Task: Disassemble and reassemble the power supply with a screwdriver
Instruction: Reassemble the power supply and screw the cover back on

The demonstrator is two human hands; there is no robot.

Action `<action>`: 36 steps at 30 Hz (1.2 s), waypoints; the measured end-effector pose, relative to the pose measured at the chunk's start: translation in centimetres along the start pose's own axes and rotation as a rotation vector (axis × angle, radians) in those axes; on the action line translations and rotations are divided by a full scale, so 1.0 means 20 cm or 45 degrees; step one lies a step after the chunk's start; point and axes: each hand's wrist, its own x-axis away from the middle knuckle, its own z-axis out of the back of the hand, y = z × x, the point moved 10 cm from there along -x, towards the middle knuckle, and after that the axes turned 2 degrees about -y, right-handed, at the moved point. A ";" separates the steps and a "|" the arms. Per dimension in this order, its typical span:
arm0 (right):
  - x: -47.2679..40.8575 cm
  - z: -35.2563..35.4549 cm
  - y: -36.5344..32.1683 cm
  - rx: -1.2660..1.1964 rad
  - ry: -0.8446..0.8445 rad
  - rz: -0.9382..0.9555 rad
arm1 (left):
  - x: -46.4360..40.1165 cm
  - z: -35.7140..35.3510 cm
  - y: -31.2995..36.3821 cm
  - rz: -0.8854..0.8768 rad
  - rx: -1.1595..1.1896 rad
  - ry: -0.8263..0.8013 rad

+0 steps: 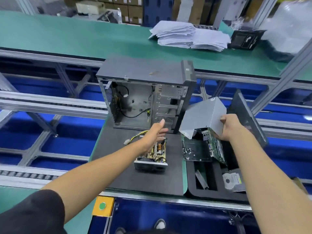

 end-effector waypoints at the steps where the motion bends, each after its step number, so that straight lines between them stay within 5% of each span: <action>1: 0.00 0.02 0.09 -0.016 0.020 -0.055 | 0.02 0.00 -0.04 0.038 0.061 -0.008; 10: 0.02 -0.07 0.49 -0.074 -0.085 -0.262 | 0.05 -0.20 -0.26 0.163 0.267 -0.239; 13: 0.00 -0.24 0.53 -0.135 -0.163 -0.279 | 0.06 -0.10 -0.21 0.124 0.500 -0.095; 21: 0.00 -0.73 0.67 0.267 -0.497 -0.125 | 0.14 0.43 -0.33 0.095 0.322 0.341; 36: -0.09 -0.71 0.91 0.832 -0.605 -0.101 | 0.27 0.54 -0.55 0.170 0.246 0.354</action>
